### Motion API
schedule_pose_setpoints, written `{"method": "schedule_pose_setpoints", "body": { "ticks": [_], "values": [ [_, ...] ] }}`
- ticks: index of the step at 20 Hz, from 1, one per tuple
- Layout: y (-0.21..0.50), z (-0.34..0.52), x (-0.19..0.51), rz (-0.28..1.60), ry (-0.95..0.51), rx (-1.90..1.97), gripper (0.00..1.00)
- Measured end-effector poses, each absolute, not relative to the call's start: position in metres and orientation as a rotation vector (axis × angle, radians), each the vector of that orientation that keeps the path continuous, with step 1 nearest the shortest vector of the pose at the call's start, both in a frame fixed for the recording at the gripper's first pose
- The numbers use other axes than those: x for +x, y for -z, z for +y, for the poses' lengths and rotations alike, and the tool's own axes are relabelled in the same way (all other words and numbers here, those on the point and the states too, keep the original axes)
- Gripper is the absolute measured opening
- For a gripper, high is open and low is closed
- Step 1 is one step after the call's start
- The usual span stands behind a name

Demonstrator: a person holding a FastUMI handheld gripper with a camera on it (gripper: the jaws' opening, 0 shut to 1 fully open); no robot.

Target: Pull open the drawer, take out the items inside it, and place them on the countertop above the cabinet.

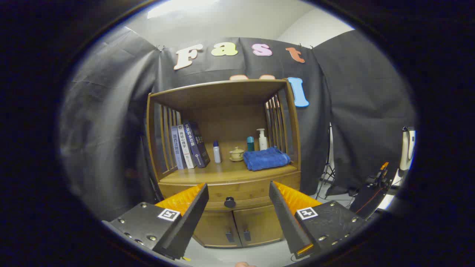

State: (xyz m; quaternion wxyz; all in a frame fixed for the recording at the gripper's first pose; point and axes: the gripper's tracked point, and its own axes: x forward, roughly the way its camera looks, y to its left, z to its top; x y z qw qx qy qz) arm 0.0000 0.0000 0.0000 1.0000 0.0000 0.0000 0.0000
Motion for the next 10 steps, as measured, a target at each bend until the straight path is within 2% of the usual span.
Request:
{"method": "schedule_pose_setpoints", "body": {
  "ticks": [10],
  "values": [
    [0.0066, -0.0011, -0.0010, 0.009, 0.011, -0.008, 0.98]
  ]
}}
